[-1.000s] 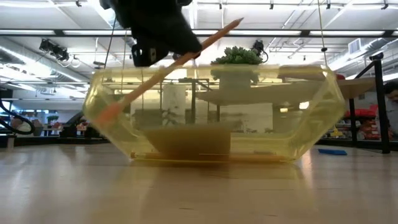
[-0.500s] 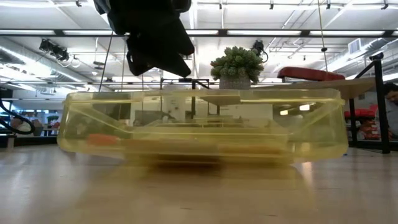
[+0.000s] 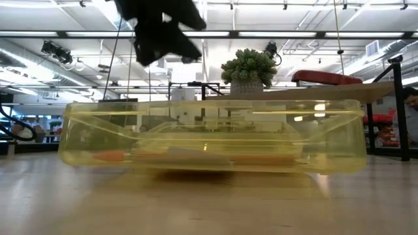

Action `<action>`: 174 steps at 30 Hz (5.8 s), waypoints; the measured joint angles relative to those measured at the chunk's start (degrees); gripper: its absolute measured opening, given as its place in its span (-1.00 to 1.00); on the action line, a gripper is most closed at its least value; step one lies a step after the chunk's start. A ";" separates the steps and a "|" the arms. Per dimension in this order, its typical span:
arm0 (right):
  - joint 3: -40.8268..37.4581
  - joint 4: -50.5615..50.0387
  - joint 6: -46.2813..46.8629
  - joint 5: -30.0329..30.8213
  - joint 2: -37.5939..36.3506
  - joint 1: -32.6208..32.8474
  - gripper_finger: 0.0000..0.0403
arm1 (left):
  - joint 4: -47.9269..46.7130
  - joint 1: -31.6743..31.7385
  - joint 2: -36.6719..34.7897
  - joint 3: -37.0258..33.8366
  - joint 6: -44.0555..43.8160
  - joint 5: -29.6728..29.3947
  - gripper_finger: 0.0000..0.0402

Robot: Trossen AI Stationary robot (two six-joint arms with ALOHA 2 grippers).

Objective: Pack school essentials
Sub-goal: Put the eraser into the supply box

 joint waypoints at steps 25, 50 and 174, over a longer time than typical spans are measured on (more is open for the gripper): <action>-37.17 21.32 40.29 -2.91 0.00 -5.62 -0.09 | -0.96 4.90 -24.24 0.00 0.90 -9.97 -0.49; -52.53 35.99 38.01 -3.75 -0.02 -19.15 -0.09 | -7.65 5.95 -29.87 0.00 -3.72 -9.74 -0.48; -44.73 72.58 -16.46 -16.02 0.02 -16.47 -0.57 | -8.39 5.88 -29.65 0.00 -8.91 -5.88 -0.47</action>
